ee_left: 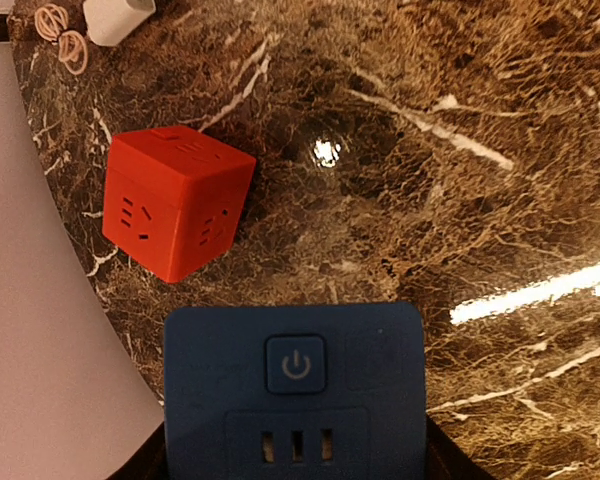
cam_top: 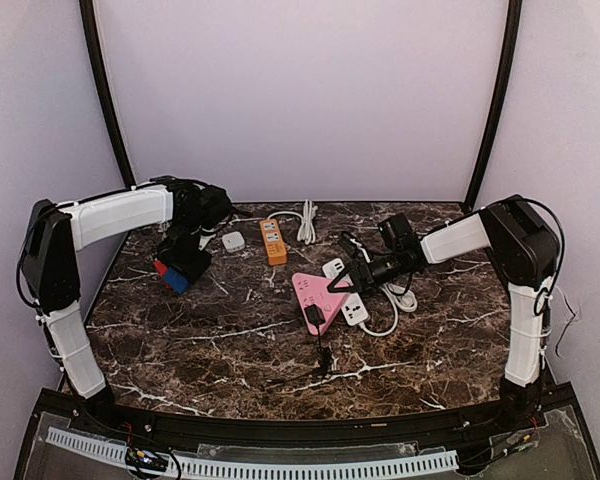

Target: Pull the plug off the socket

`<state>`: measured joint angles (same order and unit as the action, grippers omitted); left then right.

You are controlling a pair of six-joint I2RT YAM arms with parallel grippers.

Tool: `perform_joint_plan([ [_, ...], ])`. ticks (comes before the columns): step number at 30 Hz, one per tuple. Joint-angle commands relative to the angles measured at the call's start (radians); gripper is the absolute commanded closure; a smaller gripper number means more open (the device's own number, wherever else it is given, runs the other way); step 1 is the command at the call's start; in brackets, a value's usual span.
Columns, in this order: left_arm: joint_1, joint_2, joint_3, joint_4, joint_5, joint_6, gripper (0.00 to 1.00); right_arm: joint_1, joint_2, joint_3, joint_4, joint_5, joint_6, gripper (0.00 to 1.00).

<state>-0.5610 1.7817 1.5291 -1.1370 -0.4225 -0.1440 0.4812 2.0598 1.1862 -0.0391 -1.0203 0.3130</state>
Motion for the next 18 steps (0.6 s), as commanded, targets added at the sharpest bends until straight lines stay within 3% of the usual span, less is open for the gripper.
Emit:
perform_joint_plan([
  [1,0.034,0.086,-0.017,-0.092,-0.071,0.038,0.94,-0.012,-0.045,-0.013,0.058,-0.028,-0.023,1.0],
  [7,0.054,0.154,-0.01,-0.097,-0.06,0.106,0.89,-0.013,-0.04,-0.009,0.063,-0.031,-0.016,1.0],
  [18,0.062,0.233,-0.03,-0.098,-0.032,0.17,0.7,-0.013,-0.046,-0.019,0.069,-0.029,-0.005,1.0],
])
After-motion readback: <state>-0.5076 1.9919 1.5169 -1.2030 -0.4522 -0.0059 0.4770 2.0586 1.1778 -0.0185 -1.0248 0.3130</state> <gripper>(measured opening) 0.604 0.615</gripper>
